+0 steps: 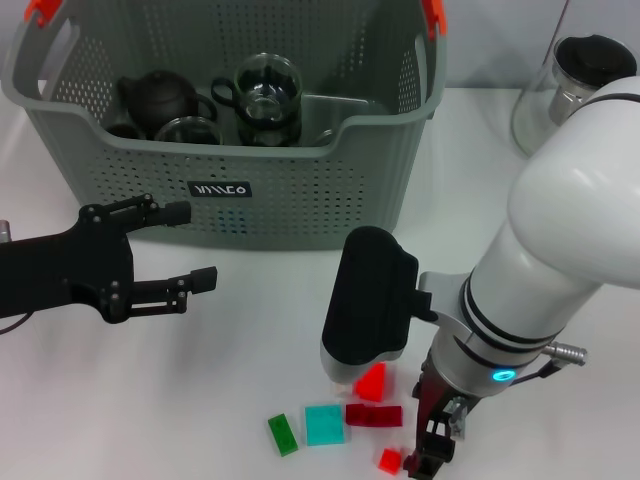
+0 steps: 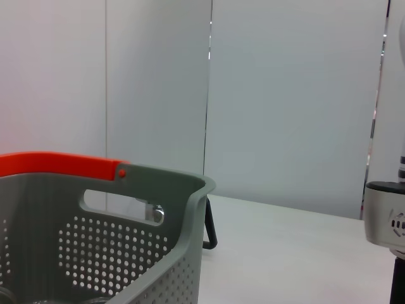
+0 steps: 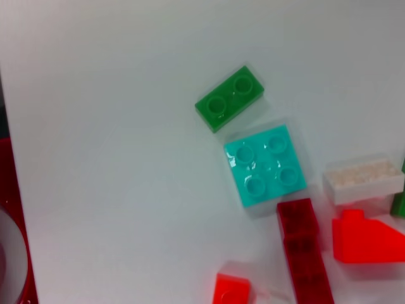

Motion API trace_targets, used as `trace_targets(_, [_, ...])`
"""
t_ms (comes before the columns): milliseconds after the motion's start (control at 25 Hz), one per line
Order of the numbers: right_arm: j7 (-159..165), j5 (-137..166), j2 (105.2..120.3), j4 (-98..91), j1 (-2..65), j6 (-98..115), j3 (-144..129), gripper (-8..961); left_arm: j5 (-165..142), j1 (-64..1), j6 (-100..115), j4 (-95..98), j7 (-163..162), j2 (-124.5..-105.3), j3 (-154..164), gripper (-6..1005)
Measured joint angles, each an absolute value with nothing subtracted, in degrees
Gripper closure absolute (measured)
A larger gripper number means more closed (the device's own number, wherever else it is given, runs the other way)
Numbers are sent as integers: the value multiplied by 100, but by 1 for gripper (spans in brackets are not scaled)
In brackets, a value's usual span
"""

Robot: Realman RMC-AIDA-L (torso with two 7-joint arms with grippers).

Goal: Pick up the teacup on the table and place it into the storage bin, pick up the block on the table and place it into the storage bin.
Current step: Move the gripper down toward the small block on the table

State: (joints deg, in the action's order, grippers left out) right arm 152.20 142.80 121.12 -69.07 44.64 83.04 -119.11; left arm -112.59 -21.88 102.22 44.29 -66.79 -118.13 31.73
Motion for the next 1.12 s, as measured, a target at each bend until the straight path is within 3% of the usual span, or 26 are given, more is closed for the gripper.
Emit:
trace_targets(760, [15249,14240,12138,-6785,4651,8177,-11936,101,-11259,-2188,10212,4429,-6675,-11803,3173,158])
trace_targets(1120, [15249,14169,12135,-6786,4658,8277,-11935,179,-11259,-2188,10204,4430,-6672,-11803,3164,157])
